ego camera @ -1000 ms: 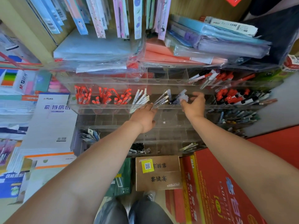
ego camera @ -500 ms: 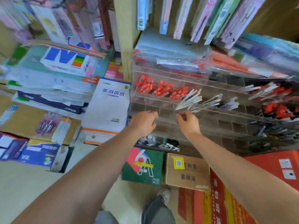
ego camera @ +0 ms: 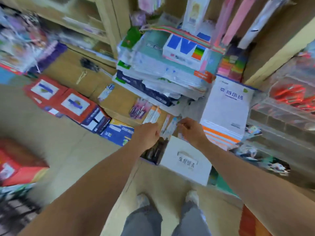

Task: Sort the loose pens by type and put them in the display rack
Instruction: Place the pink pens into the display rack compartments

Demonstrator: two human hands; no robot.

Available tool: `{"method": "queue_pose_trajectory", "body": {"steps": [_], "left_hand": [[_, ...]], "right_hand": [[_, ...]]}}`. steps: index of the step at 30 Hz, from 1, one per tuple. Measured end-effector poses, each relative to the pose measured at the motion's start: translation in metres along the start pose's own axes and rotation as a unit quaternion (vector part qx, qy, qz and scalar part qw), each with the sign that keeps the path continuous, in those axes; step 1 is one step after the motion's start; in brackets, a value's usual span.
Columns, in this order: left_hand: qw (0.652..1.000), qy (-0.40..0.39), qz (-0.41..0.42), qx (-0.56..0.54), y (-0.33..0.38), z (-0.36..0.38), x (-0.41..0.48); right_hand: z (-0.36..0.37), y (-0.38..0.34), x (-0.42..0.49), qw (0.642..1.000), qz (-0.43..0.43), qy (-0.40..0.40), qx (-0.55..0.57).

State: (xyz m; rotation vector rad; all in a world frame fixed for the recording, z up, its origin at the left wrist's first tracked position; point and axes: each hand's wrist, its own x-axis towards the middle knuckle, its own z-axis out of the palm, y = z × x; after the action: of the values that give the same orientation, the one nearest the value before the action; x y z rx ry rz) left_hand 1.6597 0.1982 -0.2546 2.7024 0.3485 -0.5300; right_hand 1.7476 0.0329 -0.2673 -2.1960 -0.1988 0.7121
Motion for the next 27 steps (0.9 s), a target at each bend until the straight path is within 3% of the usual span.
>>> {"method": "queue_pose_trajectory", "body": {"steps": [9,20,27], "left_hand": [[0.983,-0.029,-0.137,-0.120,-0.145,0.017,0.016],[0.974,-0.059,-0.163,-0.145,-0.235,0.003,0.118],[0.975,-0.099,-0.149,-0.130,-0.266,0.022,0.184]], "right_hand": [[0.118,-0.036,0.074,0.989,0.048,-0.098,-0.099],[0.182,-0.062,0.191,0.981,0.129,-0.121,-0.080],[0.219,-0.047,0.243,0.974,0.199,-0.097,-0.051]]}}
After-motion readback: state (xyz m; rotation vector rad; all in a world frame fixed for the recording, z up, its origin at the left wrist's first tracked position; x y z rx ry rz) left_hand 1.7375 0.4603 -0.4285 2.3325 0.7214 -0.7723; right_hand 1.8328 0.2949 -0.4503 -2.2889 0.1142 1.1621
